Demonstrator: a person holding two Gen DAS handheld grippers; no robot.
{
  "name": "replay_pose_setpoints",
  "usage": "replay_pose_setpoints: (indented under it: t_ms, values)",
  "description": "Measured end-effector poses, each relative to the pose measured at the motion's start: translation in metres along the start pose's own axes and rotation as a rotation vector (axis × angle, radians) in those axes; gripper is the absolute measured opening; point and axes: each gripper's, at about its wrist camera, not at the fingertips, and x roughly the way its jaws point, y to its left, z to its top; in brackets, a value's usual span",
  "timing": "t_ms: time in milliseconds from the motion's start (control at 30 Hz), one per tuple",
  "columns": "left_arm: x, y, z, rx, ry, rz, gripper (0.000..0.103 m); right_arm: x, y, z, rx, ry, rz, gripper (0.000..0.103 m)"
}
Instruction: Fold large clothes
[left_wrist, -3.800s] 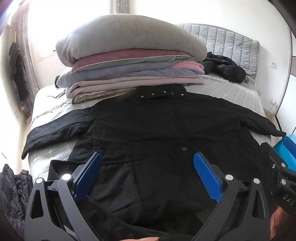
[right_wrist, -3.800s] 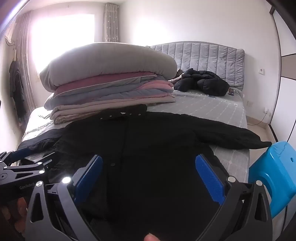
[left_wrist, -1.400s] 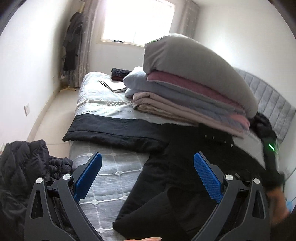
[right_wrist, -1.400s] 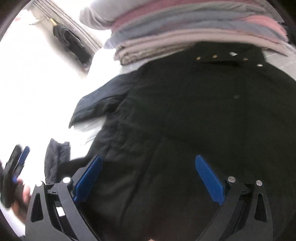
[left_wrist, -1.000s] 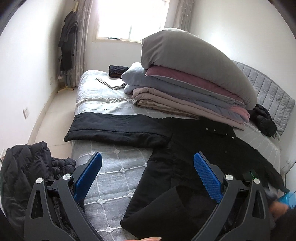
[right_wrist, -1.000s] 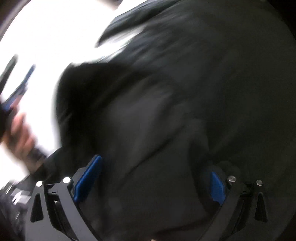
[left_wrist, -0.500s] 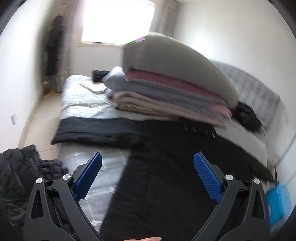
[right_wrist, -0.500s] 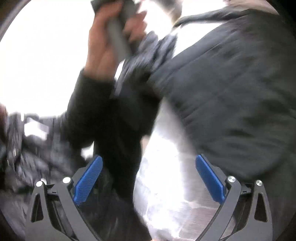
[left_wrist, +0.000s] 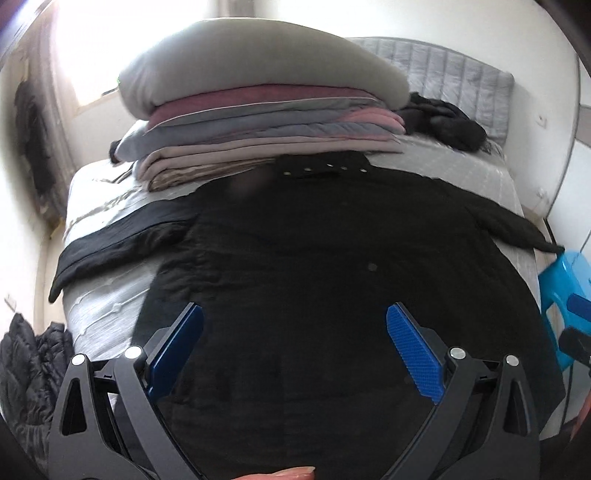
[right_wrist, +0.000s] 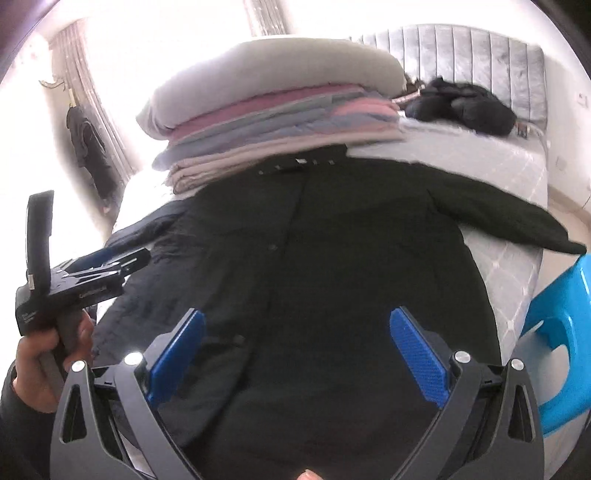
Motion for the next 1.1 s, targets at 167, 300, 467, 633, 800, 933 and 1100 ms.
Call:
replay_pose_setpoints:
  t_ms: [167,300,467,633,800,933,1100]
  values:
    - [0.004,-0.028,-0.003,0.052,0.003,-0.001,0.096,0.014,-0.036,-0.004,0.12,-0.023,-0.025,0.097]
    - [0.007,-0.028,-0.002,0.041,0.008,0.002,0.096,0.023,-0.036,-0.008,0.148,-0.052,-0.132,0.097]
    - [0.008,-0.02,0.0,0.021,0.011,0.003,0.096,0.034,-0.016,-0.005,0.089,-0.065,-0.182,0.097]
    - [0.008,-0.016,0.001,0.015,0.015,0.006,0.096,0.038,-0.007,-0.006,0.139,-0.066,-0.149,0.097]
    - [0.007,-0.012,0.001,0.006,0.016,0.008,0.096,0.039,0.001,-0.005,0.148,-0.074,-0.18,0.097]
    - [0.006,-0.009,0.002,-0.001,0.016,0.007,0.096,0.039,0.007,-0.006,0.094,-0.08,-0.255,0.097]
    - [0.008,-0.008,0.001,0.0,0.021,0.008,0.096,0.038,0.005,-0.008,0.093,-0.078,-0.288,0.097]
